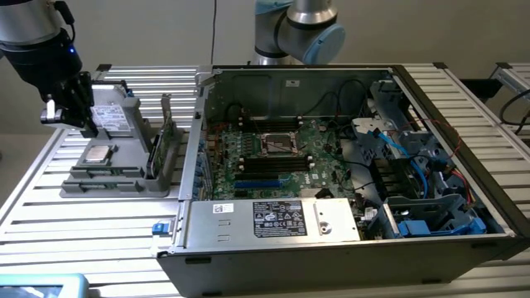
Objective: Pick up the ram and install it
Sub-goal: 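Pick up the ram and move it above insertion slot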
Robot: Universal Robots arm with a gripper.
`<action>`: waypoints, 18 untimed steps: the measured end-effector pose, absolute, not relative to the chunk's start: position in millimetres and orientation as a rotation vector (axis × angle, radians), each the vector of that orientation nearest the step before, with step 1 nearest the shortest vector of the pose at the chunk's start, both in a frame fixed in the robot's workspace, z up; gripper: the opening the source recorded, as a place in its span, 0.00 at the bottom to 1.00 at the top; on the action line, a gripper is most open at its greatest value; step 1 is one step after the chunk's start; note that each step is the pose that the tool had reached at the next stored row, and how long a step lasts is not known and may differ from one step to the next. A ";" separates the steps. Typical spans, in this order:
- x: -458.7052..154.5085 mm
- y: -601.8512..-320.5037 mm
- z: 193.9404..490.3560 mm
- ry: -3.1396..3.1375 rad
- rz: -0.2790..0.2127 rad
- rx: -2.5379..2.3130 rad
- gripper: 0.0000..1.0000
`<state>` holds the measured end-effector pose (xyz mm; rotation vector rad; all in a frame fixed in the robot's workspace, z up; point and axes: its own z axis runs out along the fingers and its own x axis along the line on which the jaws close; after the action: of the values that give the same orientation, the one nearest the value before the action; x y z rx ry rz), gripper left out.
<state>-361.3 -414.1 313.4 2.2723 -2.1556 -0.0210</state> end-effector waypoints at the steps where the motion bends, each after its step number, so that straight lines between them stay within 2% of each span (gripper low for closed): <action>1: -361.3 -414.1 313.4 -2.156 -0.021 2.272 0.11; 4: -361.3 -414.7 313.3 -2.155 -0.021 2.272 0.12; 7: -361.3 -415.7 312.7 -2.155 -0.022 2.272 0.30; 8: -361.3 -415.8 312.0 -2.157 -0.022 2.270 0.30; 9: -361.4 -415.9 310.8 -2.160 -0.022 2.267 0.36; 18: -362.7 -417.2 299.4 -2.192 -0.031 2.226 0.36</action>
<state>-362.7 -417.2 299.4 2.2265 -2.1917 -0.0307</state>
